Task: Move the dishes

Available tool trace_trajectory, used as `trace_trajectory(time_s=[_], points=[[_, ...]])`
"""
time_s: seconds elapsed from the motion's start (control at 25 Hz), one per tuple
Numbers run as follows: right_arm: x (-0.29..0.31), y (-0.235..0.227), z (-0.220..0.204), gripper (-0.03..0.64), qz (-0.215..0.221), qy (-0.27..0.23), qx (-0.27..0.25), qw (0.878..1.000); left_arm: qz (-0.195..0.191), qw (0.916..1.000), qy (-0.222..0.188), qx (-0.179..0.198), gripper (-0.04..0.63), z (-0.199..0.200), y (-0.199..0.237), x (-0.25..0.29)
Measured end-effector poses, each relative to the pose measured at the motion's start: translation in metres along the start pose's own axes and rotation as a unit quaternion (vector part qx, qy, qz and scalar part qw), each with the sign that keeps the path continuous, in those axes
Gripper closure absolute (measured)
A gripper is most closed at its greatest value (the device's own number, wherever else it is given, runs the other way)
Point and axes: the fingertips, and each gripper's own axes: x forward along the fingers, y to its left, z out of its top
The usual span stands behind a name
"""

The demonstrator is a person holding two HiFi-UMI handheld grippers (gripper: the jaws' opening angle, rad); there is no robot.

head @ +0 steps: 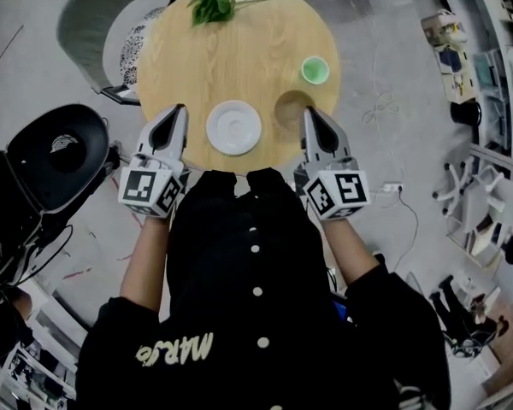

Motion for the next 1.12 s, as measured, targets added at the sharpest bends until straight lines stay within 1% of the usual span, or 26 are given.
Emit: trace_trajectory(time_s=[0.08,0.12,0.28,0.44,0.56,0.76,0.88,0.96,1.04,1.12], points=[[-0.008,-0.007,0.034,0.617,-0.013,-0.036,-0.031,0.999,0.000,0.9993,-0.036,0.004,0.592,0.032,-0.001,-0.008],[-0.013,-0.009,0.050,0.618,-0.020,-0.052,-0.044,0.997,0.002,0.9988,-0.048,0.010,0.592,0.045,-0.002,-0.012],[-0.033,-0.022,0.104,0.618,-0.046,-0.106,-0.074,0.991,0.015,0.9957,-0.082,0.041,0.592,0.094,-0.001,-0.029],[-0.052,-0.030,0.148,0.620,-0.062,-0.142,-0.091,0.984,0.039,0.9886,-0.123,0.077,0.592,0.142,-0.001,-0.050],[-0.068,-0.027,0.174,0.620,-0.059,-0.161,-0.116,0.978,0.046,0.9835,-0.149,0.092,0.592,0.172,-0.008,-0.065],[-0.091,-0.018,0.196,0.618,-0.061,-0.173,-0.149,0.972,0.060,0.9768,-0.168,0.118,0.592,0.193,-0.019,-0.083],[-0.099,-0.013,0.203,0.618,-0.061,-0.181,-0.164,0.968,0.056,0.9719,-0.187,0.131,0.592,0.199,-0.022,-0.093],[-0.107,-0.011,0.207,0.618,-0.059,-0.186,-0.168,0.966,0.051,0.9679,-0.202,0.141,0.592,0.202,-0.026,-0.101],[-0.116,-0.011,0.214,0.618,-0.058,-0.196,-0.169,0.964,0.056,0.9650,-0.207,0.151,0.592,0.204,-0.029,-0.109],[-0.126,-0.011,0.223,0.618,-0.060,-0.211,-0.168,0.961,0.056,0.9627,-0.216,0.153,0.592,0.210,-0.034,-0.117]])
